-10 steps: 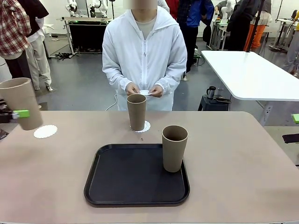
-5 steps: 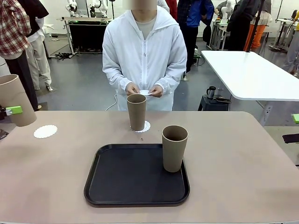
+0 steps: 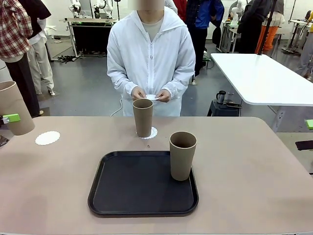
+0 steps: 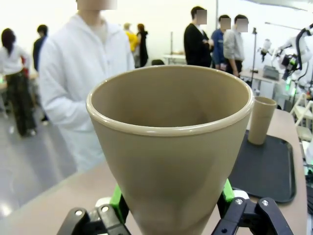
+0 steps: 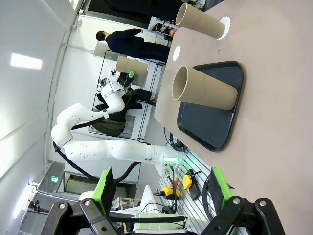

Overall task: Place coasters on the table and set cups on them.
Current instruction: Take one Reusable plastic cup from the Flat Tray and place it on a coaster set by the human.

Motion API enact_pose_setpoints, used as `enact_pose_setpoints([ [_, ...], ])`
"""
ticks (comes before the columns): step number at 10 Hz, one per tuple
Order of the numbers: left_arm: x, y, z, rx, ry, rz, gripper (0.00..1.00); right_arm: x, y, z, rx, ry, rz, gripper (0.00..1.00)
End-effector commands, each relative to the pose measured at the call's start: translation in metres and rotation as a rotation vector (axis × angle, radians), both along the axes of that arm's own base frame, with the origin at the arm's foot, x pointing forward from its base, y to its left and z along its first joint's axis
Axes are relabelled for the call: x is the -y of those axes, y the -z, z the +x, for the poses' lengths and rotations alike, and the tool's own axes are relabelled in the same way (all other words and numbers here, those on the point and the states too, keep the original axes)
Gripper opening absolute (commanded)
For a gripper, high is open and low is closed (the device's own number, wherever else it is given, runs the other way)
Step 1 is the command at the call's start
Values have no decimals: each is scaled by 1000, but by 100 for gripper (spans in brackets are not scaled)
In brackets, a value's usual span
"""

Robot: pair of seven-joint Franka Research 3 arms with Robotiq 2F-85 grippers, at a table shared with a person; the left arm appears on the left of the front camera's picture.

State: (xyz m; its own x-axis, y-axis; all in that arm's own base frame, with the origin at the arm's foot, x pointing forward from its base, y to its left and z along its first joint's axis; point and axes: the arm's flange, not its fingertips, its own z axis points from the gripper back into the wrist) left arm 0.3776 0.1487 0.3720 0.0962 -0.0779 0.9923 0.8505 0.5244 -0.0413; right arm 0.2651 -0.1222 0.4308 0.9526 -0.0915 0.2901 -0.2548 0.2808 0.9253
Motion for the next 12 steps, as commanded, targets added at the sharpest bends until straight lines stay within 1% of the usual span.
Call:
enact_pose_setpoints([
  [1, 2, 1, 33, 24, 47, 24, 84, 1, 0, 0, 17, -5, 11, 100],
  [3, 7, 20, 76, 59, 32, 85, 84, 1, 0, 0, 17, -5, 11, 100],
  [4, 4, 27, 97, 48, 31, 87, 84, 1, 0, 0, 17, -5, 11, 100],
  [6, 1, 41, 118, 29, 12, 100, 84, 1, 0, 0, 17, -5, 11, 100],
  [8, -3, 48, 131, 18, 36, 103, 84, 1, 0, 0, 17, -5, 11, 100],
  [11, 2, 46, 123, 28, 48, 134, 84, 1, 0, 0, 17, -5, 11, 100],
  [12, -3, 52, 130, -2, 41, 110, 84, 1, 0, 0, 17, -5, 11, 100],
])
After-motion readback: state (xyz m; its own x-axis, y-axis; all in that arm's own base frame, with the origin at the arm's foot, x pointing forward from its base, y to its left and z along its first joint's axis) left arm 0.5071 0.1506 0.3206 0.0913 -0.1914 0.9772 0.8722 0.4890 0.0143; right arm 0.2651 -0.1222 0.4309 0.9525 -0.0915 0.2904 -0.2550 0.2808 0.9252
